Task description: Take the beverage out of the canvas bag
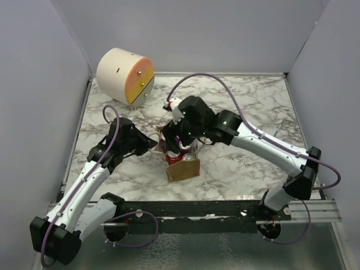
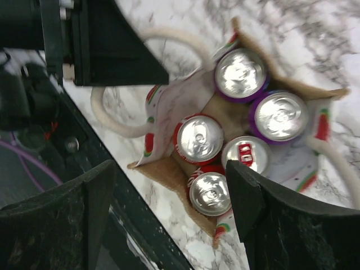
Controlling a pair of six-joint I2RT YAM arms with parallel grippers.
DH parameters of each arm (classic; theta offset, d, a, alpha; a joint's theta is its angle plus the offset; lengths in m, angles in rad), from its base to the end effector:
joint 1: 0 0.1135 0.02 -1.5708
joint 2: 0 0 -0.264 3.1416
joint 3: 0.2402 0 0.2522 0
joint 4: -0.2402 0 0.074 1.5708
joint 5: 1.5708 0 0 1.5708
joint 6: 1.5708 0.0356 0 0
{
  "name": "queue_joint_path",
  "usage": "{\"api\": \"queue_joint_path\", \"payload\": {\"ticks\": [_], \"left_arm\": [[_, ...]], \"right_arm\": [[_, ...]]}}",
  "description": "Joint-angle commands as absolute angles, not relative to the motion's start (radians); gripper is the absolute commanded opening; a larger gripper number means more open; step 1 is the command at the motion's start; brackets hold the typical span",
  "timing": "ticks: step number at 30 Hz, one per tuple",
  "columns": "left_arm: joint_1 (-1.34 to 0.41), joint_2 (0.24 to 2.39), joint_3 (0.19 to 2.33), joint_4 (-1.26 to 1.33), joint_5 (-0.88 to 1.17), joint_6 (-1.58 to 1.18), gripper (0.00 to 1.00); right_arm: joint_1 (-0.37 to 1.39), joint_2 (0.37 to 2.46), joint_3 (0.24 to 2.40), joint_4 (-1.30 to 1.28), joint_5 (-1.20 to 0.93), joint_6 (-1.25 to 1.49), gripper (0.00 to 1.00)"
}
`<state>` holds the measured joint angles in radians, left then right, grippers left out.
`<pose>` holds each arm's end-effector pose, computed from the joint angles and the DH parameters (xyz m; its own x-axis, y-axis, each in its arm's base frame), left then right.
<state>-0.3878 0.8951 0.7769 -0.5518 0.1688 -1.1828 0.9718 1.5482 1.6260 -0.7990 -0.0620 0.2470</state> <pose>0.1743 -0.0777 0.2824 -0.6754 -0.7098 -0.2000 -0.3450 0.5438 -0.7650 0.1875 0.2786 0.3840 -0.5689 -0.4006 -0.7182 -0.7337 0.6417 0.2233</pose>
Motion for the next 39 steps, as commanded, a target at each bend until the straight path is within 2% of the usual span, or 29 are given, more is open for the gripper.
{"api": "queue_joint_path", "payload": {"ticks": [1, 8, 9, 12, 13, 16, 22, 29, 39], "left_arm": [[-0.387, 0.865, 0.766, -0.574, 0.146, -1.190, 0.00], [-0.387, 0.850, 0.760, -0.589, 0.151, -1.190, 0.00], [-0.387, 0.849, 0.759, -0.589, 0.153, -1.191, 0.00], [-0.387, 0.844, 0.762, -0.600, 0.149, -1.180, 0.00], [-0.387, 0.844, 0.765, -0.607, 0.143, -1.176, 0.00], [-0.387, 0.838, 0.769, -0.622, 0.133, -1.163, 0.00], [-0.387, 0.830, 0.761, -0.627, 0.144, -1.162, 0.00], [-0.387, 0.822, 0.750, -0.638, 0.156, -1.154, 0.00], [-0.387, 0.813, 0.724, -0.623, 0.161, -1.166, 0.00]], "right_arm": [[1.049, 1.632, 1.641, -0.880, -0.089, 0.141, 0.78], [1.060, 1.735, 1.667, -0.909, -0.090, 0.078, 0.76], [1.059, 1.748, 1.669, -0.915, -0.064, 0.077, 0.75], [1.060, 1.788, 1.696, -0.956, -0.018, 0.041, 0.57], [1.058, 1.798, 1.702, -0.968, -0.001, 0.037, 0.57], [1.058, 1.811, 1.696, -0.955, 0.019, 0.026, 0.59], [1.058, 1.863, 1.716, -0.942, 0.026, 0.025, 0.72], [1.058, 1.915, 1.751, -0.942, 0.038, 0.026, 0.74], [1.058, 1.935, 1.694, -0.924, 0.038, 0.034, 0.78]]}}
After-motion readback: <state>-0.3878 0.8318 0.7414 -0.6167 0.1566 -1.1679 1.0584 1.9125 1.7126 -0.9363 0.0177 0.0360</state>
